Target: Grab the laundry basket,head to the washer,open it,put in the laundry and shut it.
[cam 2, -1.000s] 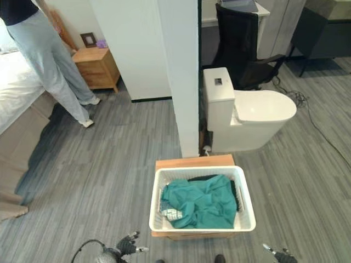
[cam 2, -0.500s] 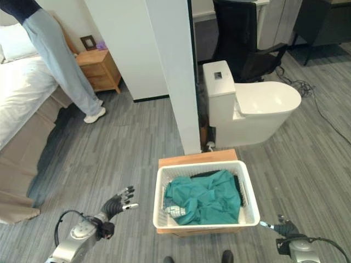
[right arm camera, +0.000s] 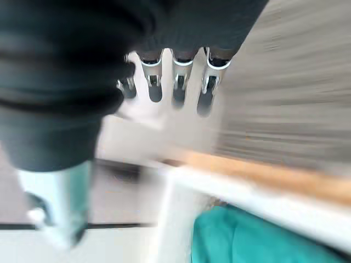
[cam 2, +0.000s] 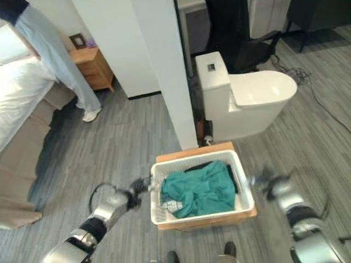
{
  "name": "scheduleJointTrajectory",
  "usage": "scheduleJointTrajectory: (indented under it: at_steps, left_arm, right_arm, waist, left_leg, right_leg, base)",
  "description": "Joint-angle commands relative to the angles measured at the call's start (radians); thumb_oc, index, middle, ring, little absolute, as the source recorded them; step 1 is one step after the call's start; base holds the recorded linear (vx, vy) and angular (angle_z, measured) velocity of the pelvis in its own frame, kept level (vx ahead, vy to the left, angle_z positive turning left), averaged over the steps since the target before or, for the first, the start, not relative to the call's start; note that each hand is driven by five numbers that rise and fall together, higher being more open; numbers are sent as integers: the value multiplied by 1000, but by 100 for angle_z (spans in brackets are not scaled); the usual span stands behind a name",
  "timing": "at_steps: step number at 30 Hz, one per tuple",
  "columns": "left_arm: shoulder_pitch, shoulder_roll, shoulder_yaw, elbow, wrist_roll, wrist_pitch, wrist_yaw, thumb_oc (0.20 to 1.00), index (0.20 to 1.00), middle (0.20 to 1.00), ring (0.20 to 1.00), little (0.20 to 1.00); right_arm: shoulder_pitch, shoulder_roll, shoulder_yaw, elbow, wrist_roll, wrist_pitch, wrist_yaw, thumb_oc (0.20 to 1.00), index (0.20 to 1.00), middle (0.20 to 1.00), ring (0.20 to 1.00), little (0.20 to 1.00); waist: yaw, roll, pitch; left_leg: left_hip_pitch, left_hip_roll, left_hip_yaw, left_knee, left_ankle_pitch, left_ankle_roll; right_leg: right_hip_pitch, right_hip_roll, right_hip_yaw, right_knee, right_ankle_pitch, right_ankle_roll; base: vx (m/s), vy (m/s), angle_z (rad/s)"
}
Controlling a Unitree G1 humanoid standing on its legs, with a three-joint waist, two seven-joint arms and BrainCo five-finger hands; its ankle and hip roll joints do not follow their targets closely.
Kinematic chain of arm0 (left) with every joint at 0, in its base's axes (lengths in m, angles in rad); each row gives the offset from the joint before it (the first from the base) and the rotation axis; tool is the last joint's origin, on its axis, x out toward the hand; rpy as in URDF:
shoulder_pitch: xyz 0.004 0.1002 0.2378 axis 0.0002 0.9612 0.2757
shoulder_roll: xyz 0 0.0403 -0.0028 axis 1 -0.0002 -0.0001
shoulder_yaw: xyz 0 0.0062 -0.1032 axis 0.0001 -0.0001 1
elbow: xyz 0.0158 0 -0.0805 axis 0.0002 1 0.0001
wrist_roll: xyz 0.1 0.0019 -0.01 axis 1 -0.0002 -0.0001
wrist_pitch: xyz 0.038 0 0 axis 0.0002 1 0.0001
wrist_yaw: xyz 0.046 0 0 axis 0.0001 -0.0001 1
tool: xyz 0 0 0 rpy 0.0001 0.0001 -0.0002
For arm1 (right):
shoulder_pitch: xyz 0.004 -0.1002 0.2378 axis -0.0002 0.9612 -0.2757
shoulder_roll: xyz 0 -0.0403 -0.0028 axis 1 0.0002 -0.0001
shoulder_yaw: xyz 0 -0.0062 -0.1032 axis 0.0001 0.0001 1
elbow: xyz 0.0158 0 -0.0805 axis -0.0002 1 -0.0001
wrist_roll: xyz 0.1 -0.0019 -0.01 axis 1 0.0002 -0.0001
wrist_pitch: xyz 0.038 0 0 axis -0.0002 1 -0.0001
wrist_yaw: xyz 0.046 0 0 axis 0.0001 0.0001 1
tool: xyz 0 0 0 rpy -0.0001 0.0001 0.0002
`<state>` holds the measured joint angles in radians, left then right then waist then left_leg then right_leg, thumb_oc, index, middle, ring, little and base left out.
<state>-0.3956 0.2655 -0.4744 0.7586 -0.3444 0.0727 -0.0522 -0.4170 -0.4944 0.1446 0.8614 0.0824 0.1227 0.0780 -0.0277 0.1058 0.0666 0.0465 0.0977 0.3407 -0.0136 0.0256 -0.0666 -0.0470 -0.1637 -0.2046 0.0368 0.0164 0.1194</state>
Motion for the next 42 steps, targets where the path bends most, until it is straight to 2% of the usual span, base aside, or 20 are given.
scheduleJointTrajectory:
  at_steps: [1,2,3,5,7,9,13,17,27,28,29,32,34,35,39,40,42]
  left_arm:
    - [115,226,194,-228,-16,7,-22,1000,1000,1000,1000,1000]
    - [167,284,241,-283,-19,20,-52,1000,1000,1000,1000,1000]
    - [194,324,237,-317,-28,27,-87,1000,1000,1000,1000,1000]
    - [253,439,227,-344,-62,19,-136,1000,1000,1000,1000,1000]
    - [276,461,222,-363,-70,16,-143,1000,1000,1000,1000,1000]
    - [333,512,229,-439,-106,3,-151,1000,1000,1000,1000,1000]
    - [355,555,229,-475,-143,-10,-148,1000,1000,1000,1000,1000]
    - [375,565,237,-492,-143,-11,-142,1000,1000,1000,1000,1000]
    - [378,449,264,-415,-39,17,-123,1000,1000,1000,1000,1000]
    - [361,405,273,-363,-4,22,-110,1000,1000,1000,1000,1000]
    - [360,405,273,-361,-4,20,-110,1000,1000,1000,1000,1000]
    - [288,305,262,-172,54,26,-75,1000,1000,1000,1000,1000]
    - [220,243,247,-19,58,18,-49,1000,1000,1000,1000,1000]
    - [147,182,217,143,28,15,-22,1000,1000,1000,1000,1000]
    - [67,141,179,275,10,1,-10,1000,1000,1000,1000,1000]
    - [2,121,146,351,13,-3,2,1000,1000,1000,1000,1000]
    - [-50,105,126,421,15,-7,7,1000,1000,1000,1000,1000]
  right_arm:
    - [495,-450,-291,-585,-144,55,183,1000,1000,1000,1000,1000]
    - [679,-512,-496,-719,-110,52,221,1000,1000,1000,1000,1000]
    - [895,-534,-713,-856,-64,43,251,1000,1000,1000,1000,1000]
    - [1116,-578,-926,-965,65,-7,309,1000,1000,1000,1000,1000]
    - [1143,-594,-941,-970,88,-16,325,1000,1000,1000,1000,1000]
    - [1153,-633,-919,-969,115,-27,346,1000,1000,1000,1000,1000]
    - [1127,-648,-865,-967,135,-38,351,1000,1000,1000,1000,1000]
    - [1108,-638,-841,-956,115,-35,342,1000,1000,1000,1000,1000]
    - [931,-547,-690,-813,-1,-17,293,1000,1000,1000,1000,1000]
    - [896,-521,-661,-781,-16,-10,283,1000,1000,1000,1000,1000]
    - [892,-522,-657,-778,-17,-10,282,1000,1000,1000,1000,1000]
    - [792,-479,-581,-676,-50,9,243,1000,1000,1000,1000,1000]
    - [705,-446,-515,-615,-56,11,207,1000,1000,1000,1000,1000]
    - [627,-413,-458,-552,-38,16,165,1000,1000,1000,1000,1000]
    - [532,-387,-383,-453,-1,10,124,1000,1000,1000,1000,1000]
    - [473,-370,-324,-386,14,11,112,1000,1000,1000,1000,1000]
    - [426,-368,-279,-331,24,11,98,1000,1000,1000,1000,1000]
  waist:
    - [-52,-52,35]
    - [-73,-63,30]
    - [-74,-67,18]
    - [-96,-83,9]
    - [-92,-84,3]
    - [-87,-87,-1]
    - [-81,-90,-3]
    - [-77,-91,-2]
    - [-57,-82,0]
    - [-51,-79,-1]
    - [-52,-79,0]
    - [-43,-73,-1]
    - [-41,-69,2]
    - [-39,-62,2]
    - [-39,-59,2]
    - [-35,-56,1]
    - [-34,-56,4]
  left_leg:
    - [-14,44,50,-74,46,-53]
    - [-11,47,59,-74,45,-56]
    - [-13,46,60,-74,48,-55]
    - [-6,46,63,-74,39,-61]
    - [-8,46,66,-74,39,-63]
    - [-4,48,75,-74,41,-67]
    - [-1,49,83,-74,42,-70]
    - [-2,49,83,-74,43,-70]
    - [-5,50,68,-74,38,-64]
    - [-4,51,65,-74,36,-62]
    - [-4,51,64,-74,36,-62]
    - [-3,51,58,-74,34,-59]
    - [-7,49,55,-74,38,-56]
    - [-4,50,52,-74,36,-56]
    - [-11,49,50,-74,43,-55]
    - [-13,49,46,-74,45,-55]
    - [-15,50,43,-74,48,-56]
  right_leg:
    - [-4,-98,-51,-124,176,125]
    - [-5,-96,-46,-124,174,125]
    - [-5,-97,-46,-124,174,126]
    - [8,-99,-52,-124,173,133]
    - [6,-101,-53,-124,175,135]
    - [6,-102,-55,-124,179,136]
    - [4,-102,-54,-124,186,137]
    - [4,-102,-57,-124,185,138]
    - [14,-103,-68,-124,173,135]
    - [15,-103,-69,-124,171,133]
    - [15,-103,-69,-124,171,133]
    - [18,-105,-74,-124,166,130]
    - [15,-105,-76,-124,168,127]
    - [19,-104,-78,-124,162,126]
    - [14,-104,-79,-124,164,123]
    - [14,-104,-79,-124,163,120]
    - [15,-103,-80,-124,162,118]
  base:
    - [16,-3,32]
    - [25,-9,9]
    - [54,1,-18]
    - [43,0,-40]
    - [6,0,-24]
    - [8,8,-40]
    - [6,3,-21]
    - [-1,0,5]
    - [-3,-5,4]
    - [0,0,0]
    - [-5,-5,9]
    - [-5,-5,5]
    - [-15,-12,5]
    - [-11,-7,5]
    - [-12,-13,5]
    - [-3,-14,7]
    - [-14,-24,6]
